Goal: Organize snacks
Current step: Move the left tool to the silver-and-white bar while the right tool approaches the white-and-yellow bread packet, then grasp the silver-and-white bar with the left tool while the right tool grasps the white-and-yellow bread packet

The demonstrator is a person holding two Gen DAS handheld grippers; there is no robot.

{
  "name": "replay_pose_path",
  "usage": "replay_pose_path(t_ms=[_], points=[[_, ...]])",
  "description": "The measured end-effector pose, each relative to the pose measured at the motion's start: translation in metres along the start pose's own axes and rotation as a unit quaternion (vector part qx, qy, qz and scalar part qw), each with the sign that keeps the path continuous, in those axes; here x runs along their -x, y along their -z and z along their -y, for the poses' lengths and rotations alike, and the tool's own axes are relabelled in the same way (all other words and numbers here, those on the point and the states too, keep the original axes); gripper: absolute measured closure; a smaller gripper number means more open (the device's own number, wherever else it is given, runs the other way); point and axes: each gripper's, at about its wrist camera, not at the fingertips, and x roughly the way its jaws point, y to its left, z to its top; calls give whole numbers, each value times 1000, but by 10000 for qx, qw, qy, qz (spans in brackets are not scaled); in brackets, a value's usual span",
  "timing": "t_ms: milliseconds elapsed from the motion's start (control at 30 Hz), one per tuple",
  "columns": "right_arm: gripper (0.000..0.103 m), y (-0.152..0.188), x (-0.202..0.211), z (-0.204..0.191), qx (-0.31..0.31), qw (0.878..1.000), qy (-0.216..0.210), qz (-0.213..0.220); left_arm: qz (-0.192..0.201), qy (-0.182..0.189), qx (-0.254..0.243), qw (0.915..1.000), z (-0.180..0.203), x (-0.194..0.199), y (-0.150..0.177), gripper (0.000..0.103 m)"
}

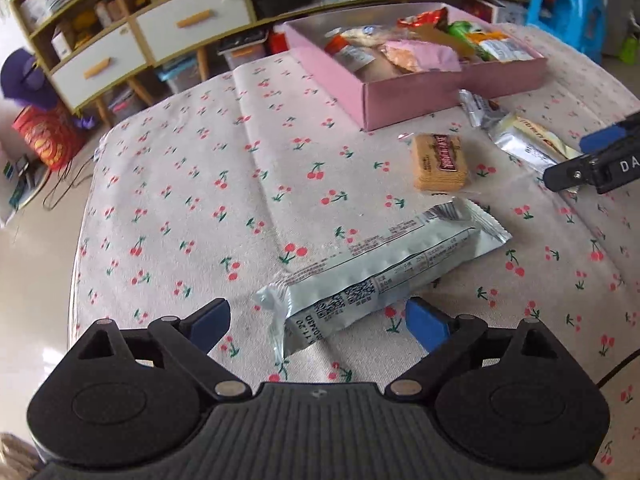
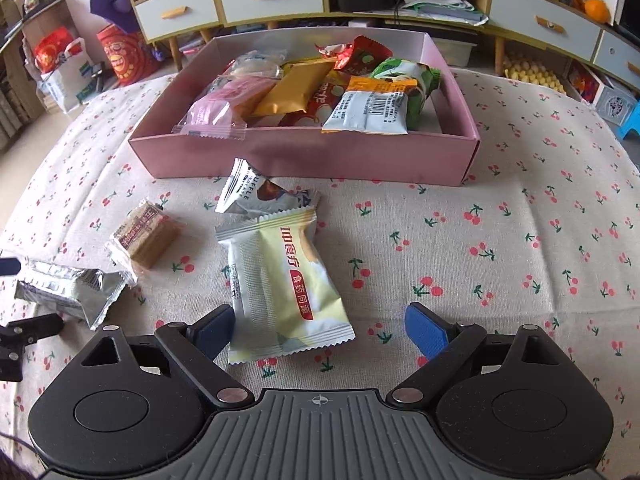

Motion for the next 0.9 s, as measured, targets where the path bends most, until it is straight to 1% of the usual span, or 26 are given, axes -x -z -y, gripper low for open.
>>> replay_pose_path(t_ms=[33,100,167,267,333,433,500,567,667,733,833,900], points=[[10,1,0,-2,133,9999,-43,26,88,87,-175,9998,4,-2,-2,9],[10,1,0,-6,328,9994,-115,67,241,141,-400,9988,9,-2,-4,9],[10,0,-1,-8,385,9991,-121,95,310,201,-504,9980,13,-3,-9,12],[10,-2,-3,-7,376,9991,-124,139,231,295,-398,9985,15,-3,-13,22],[10,-2,-3,-5,365,9992,-82,163,179,379,-390,9984,17,0,-12,33],[11,-4,-4,0,327,9993,40,154,60,521,-322,9981,19,4,-8,42],[11,-3,-4,5,304,9994,72,152,-41,662,-300,9973,20,9,-5,46],[11,-2,-3,10,338,9992,110,160,-139,903,-327,9953,23,14,-2,46],[11,0,-2,16,374,9991,104,181,-221,1191,-431,9917,33,19,3,39],[11,2,-2,19,415,9989,73,205,-159,1167,-543,9916,40,22,5,31],[11,3,0,19,482,9986,11,233,-133,1117,-580,9920,45,19,4,28],[11,4,0,18,509,9984,-67,242,-147,1121,-513,9923,45,16,1,28]])
